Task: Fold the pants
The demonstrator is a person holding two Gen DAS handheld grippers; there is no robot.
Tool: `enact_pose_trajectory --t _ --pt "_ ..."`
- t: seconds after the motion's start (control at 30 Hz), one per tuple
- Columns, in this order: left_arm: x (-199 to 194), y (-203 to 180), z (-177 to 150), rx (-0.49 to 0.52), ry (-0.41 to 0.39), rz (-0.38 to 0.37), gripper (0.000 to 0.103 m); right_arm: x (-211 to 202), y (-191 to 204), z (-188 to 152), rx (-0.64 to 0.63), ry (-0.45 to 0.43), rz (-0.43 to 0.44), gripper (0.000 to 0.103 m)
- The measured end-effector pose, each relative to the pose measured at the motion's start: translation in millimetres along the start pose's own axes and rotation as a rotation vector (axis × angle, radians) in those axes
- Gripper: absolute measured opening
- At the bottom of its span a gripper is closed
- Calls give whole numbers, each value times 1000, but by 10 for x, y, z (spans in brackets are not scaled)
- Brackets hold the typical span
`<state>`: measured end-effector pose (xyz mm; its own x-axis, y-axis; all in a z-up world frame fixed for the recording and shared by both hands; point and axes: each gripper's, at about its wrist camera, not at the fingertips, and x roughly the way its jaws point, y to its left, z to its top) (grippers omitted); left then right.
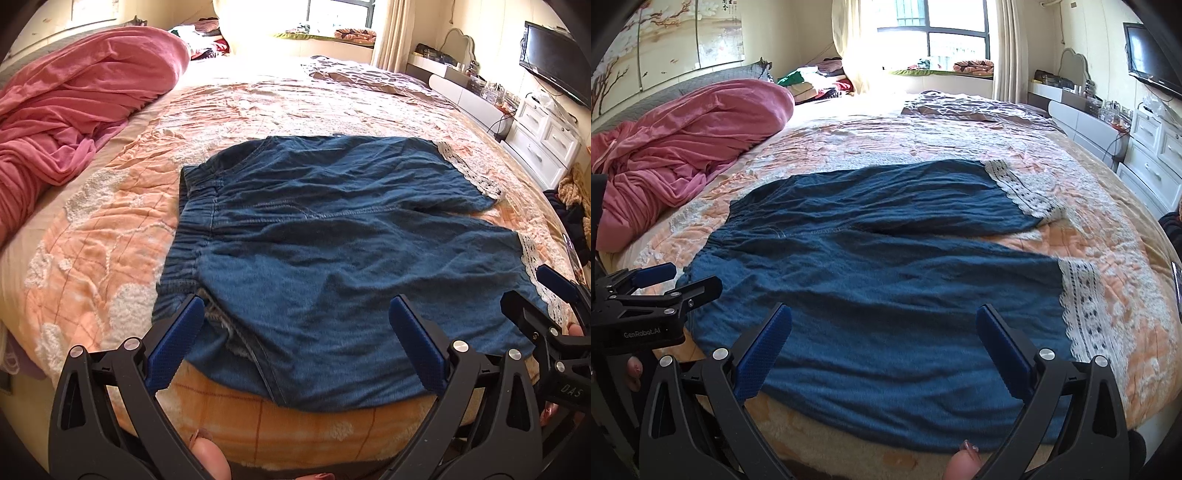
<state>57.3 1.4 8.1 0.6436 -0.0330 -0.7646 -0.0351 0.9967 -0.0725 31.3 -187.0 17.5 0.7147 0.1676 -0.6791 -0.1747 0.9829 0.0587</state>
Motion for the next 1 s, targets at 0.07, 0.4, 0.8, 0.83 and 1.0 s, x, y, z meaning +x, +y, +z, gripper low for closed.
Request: enact_pose_trajectory --t 0.07,0.4,0.8,0.83,1.0 --pt "50 79 100 -17 11 5 94 74 10 118 -5 1 15 99" --pt "413 849 745 -86 32 70 94 742 82 810 -80 149 179 99" --pt "1236 1219 1126 78 107 97 87 1614 368 1420 -297 198 148 99" --pt "1291 1231 1147 80 115 90 81 1674 392 1450 -312 203 152 99" --pt "1453 1271 1202 90 116 19 75 2010 406 1602 -334 251 150 99"
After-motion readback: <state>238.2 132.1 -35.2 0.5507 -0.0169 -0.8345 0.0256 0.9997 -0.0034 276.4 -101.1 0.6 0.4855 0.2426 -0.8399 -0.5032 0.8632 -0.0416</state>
